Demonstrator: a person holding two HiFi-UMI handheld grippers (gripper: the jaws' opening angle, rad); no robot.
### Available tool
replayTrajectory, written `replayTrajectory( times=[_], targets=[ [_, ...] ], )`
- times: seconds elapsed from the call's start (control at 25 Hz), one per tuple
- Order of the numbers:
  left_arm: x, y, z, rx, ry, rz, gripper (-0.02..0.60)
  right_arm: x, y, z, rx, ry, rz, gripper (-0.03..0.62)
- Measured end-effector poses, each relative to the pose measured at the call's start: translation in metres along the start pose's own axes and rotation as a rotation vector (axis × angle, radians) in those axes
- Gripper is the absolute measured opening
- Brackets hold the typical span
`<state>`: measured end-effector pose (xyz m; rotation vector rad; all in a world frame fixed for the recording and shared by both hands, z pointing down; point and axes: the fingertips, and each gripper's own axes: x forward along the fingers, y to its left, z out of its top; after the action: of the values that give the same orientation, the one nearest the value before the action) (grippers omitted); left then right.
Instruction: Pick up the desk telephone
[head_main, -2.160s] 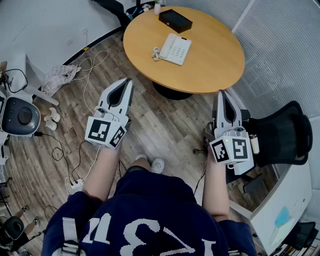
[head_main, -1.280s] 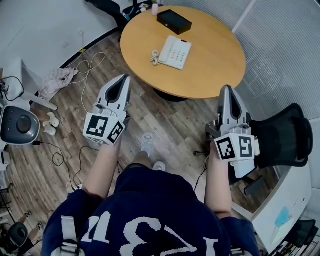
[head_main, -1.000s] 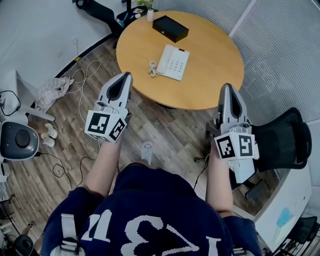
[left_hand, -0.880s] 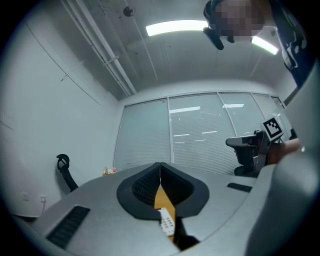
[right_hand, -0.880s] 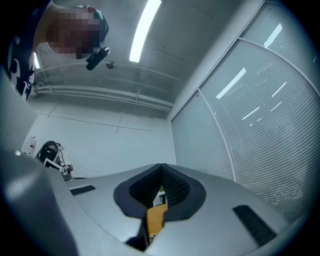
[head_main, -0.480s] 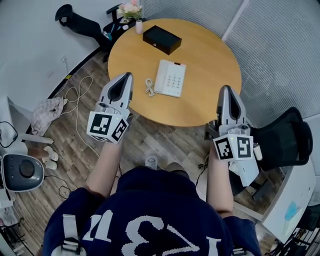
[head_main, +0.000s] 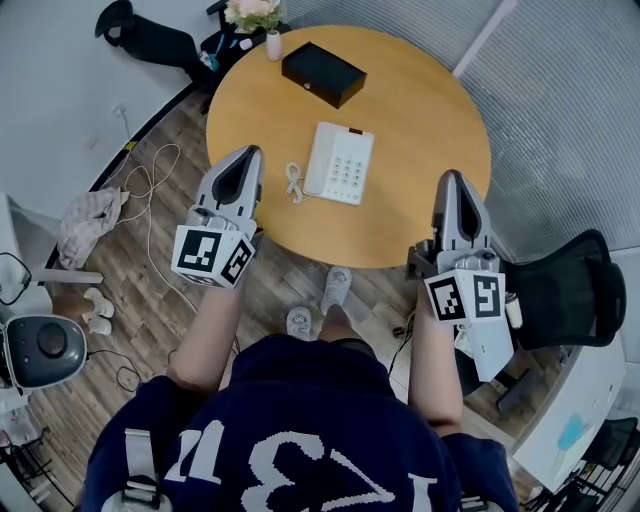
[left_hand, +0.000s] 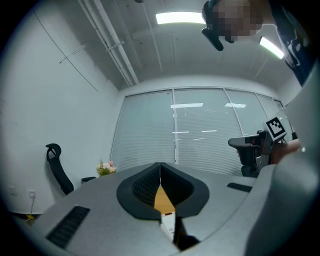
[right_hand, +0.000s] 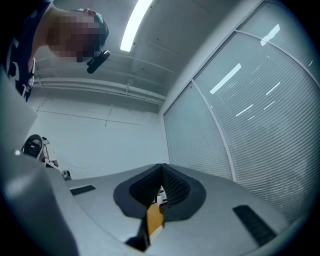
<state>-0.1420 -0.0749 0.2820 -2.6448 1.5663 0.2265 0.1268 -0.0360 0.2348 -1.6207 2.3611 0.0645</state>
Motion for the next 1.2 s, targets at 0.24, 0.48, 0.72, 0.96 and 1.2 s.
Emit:
replayTrajectory(
  times=[0.24, 0.48, 0.72, 0.96, 1.2],
  targets=[
    [0.060, 0.013, 0.000, 0.031, -0.005, 0.021, 0.017, 0.058, -0.037, -0.006, -0.005, -0.001, 0.031, 0.026],
    [0.125, 0.022, 0.002, 0.057, -0.036, 0.051, 0.016, 0.108, -0.081, -0.005, -0.015, -0.008, 0.053, 0.026],
    [0.162, 0.023, -0.010, 0.044, -0.030, 0.070, 0.017, 0.141, -0.111, -0.014, 0.000, 0.005, 0.062, 0.026],
    [0.181, 0.031, -0.015, 0.012, -0.035, 0.058, 0.017, 0.159, -0.113, -0.027, 0.009, 0.006, 0.061, 0.028],
    [0.195, 0.047, -0.027, -0.024, -0.014, 0.010, 0.017, 0.174, -0.110, -0.041, 0.022, 0.014, 0.024, 0.029]
  ],
)
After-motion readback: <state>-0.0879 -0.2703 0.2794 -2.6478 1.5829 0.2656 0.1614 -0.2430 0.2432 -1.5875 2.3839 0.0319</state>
